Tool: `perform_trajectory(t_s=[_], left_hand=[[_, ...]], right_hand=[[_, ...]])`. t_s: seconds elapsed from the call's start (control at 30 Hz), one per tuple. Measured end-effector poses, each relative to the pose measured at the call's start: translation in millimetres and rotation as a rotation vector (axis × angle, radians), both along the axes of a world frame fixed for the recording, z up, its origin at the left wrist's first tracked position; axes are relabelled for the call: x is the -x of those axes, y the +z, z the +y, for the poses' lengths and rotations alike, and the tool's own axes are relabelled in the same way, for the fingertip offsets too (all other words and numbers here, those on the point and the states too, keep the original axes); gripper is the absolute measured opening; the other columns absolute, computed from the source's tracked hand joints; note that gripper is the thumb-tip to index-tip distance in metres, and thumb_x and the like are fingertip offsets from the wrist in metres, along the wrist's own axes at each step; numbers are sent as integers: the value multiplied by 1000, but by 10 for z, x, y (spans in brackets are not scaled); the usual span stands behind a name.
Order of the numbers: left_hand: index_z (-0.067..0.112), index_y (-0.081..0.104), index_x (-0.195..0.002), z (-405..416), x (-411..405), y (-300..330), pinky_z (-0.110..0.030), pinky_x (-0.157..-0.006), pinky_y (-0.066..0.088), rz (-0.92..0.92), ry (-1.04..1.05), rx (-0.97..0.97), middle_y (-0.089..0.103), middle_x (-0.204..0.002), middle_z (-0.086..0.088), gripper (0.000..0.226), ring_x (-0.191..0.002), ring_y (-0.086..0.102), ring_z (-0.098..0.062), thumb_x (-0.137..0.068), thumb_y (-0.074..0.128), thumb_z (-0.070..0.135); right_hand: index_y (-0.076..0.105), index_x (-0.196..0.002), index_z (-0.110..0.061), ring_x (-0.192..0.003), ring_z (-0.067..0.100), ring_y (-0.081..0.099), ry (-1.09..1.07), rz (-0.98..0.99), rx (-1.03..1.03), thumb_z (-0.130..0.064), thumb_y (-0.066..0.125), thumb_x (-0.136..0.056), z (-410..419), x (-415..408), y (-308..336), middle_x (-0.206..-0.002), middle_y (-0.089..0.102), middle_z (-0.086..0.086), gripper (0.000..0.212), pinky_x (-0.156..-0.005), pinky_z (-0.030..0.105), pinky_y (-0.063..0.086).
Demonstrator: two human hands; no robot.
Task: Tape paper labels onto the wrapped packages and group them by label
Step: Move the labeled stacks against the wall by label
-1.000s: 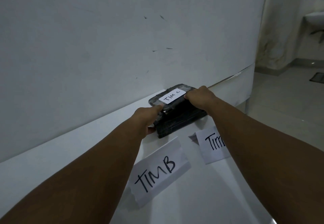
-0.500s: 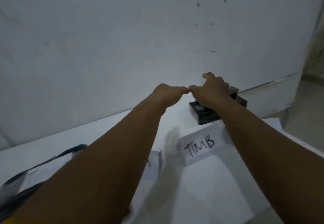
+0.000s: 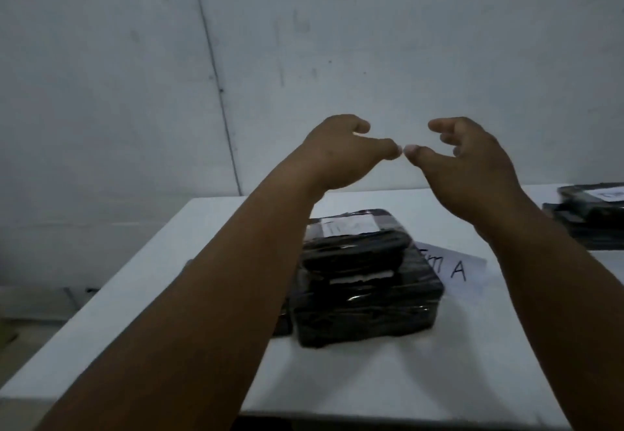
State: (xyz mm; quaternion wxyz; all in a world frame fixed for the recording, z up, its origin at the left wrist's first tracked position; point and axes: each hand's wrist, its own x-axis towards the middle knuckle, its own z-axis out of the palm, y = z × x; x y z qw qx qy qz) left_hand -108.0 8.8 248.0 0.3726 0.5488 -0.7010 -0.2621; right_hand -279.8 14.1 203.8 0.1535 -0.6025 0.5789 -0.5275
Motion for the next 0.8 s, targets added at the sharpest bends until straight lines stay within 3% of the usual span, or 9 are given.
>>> perform_trajectory(t_s=[0.2,0.37,0.43,0.6,0.67,0.8], left_hand=[[32,56,-141,341,-1235,-363,-27,-92,45,47,147,30,59,-139,5,48,-123,57,-14,-94,68,30],[37,55,-140,526,-2038,-750,-32,-99,42,45,329,64,60,-140,9,49,-128,56,-12,-94,70,30],[41,52,-141,572,-2280,-921,-34,-103,43,18,363,32,59,-140,13,60,-131,53,-9,-86,77,41],[56,36,-145,666,-2618,-1321,-41,-112,42,-61,277,-144,47,-149,20,114,-135,43,-4,-46,90,71],[58,27,-148,663,-2686,-1486,-38,-112,41,-70,240,-210,41,-155,19,132,-137,40,-4,-34,93,71],[58,9,-152,621,-2739,-1782,-26,-107,35,-81,170,-276,30,-161,19,153,-135,32,1,-30,100,56]], right_hand=[[55,-135,-35,-124,9,53,180,-54,-14,-45,71,-91,260,-934,-185,-138,55,-8,48,-96,30,42],[56,-131,-39,-119,4,56,296,-76,-51,-39,70,-93,367,-1536,-418,-131,58,-17,40,-93,25,46],[56,-132,-38,-121,3,55,318,-58,-76,-36,68,-94,391,-1753,-563,-131,57,-19,39,-98,27,47],[47,-143,-33,-128,3,48,320,22,-150,-25,62,-97,389,-2098,-960,-140,50,-15,49,-108,29,44],[41,-148,-33,-132,3,43,308,11,-211,-24,60,-98,374,-2180,-1077,-146,46,-13,55,-113,33,41],[23,-159,-30,-134,1,34,306,-3,-325,-26,59,-99,360,-2278,-1236,-159,31,-11,70,-107,22,29]])
